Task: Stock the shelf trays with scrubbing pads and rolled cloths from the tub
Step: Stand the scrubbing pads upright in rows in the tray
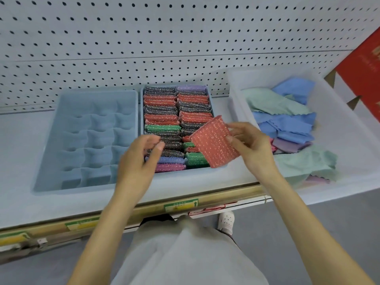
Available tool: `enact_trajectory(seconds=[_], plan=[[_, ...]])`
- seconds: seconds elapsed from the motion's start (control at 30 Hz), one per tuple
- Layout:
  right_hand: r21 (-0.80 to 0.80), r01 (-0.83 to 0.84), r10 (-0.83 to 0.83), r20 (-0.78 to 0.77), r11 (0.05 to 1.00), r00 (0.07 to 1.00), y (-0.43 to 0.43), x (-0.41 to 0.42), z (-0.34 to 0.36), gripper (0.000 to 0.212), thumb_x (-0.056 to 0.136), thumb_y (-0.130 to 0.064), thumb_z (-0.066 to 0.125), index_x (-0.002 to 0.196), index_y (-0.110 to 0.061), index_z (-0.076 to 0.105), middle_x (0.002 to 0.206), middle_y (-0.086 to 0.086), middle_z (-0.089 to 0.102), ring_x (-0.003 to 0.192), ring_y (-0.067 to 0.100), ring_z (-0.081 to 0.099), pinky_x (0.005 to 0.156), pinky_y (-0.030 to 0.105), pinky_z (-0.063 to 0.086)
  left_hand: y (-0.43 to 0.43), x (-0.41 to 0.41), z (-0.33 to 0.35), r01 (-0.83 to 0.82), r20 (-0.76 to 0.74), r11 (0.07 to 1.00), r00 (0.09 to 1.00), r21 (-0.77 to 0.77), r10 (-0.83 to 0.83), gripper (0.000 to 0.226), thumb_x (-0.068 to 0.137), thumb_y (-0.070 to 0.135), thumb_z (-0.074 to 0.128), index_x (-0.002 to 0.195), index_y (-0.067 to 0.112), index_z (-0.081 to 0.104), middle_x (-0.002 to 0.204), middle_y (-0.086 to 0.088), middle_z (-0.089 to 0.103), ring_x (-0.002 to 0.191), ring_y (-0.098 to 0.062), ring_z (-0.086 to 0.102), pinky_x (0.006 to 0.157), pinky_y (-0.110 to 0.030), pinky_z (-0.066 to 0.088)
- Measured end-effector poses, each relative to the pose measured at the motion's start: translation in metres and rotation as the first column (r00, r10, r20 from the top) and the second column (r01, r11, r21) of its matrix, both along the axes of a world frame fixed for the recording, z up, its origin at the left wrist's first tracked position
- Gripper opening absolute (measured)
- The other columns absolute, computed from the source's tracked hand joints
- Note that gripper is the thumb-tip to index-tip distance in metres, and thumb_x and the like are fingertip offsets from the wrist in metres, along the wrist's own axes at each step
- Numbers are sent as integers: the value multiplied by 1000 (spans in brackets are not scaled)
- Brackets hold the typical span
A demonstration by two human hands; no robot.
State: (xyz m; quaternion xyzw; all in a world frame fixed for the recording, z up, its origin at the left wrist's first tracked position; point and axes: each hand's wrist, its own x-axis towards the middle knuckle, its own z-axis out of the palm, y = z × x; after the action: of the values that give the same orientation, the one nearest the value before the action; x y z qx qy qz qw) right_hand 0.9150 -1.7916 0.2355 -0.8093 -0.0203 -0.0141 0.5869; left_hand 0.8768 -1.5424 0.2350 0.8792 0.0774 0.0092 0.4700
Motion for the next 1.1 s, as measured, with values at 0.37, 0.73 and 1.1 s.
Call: enact_trajectory(seconds=[0.37, 0.73, 1.1], plan=[[-700, -183, 498, 276, 690, 822, 4, -7, -25, 22, 88, -14, 64, 107, -20, 71, 94, -4, 65, 83, 15, 62, 61, 33, 53, -3, -6, -62, 391, -78, 712, 899, 584, -430, 65, 97, 54, -2, 150, 22, 19, 159, 3, 15, 147, -10, 3, 119, -33, -2], [-683, -205, 405, 145, 701, 903, 19, -16, -44, 24, 87, -10, 65, 109, -18, 71, 91, 2, 60, 85, 22, 58, 56, 34, 49, -4, -6, -70, 345, -41, 702, 911, 623, -411, 61, 101, 50, 1, 150, 19, 21, 157, 2, 18, 147, -12, 8, 118, -37, 3], [-649, -222, 343, 64, 728, 937, 24, -22, -52, 17, 90, -21, 62, 104, -20, 72, 95, -5, 61, 89, 9, 47, 71, 21, 35, -5, -6, -69, 369, -51, 713, 904, 596, -425, 69, 96, 56, -10, 150, 23, 16, 158, 6, 13, 146, -7, 2, 119, -33, -3]])
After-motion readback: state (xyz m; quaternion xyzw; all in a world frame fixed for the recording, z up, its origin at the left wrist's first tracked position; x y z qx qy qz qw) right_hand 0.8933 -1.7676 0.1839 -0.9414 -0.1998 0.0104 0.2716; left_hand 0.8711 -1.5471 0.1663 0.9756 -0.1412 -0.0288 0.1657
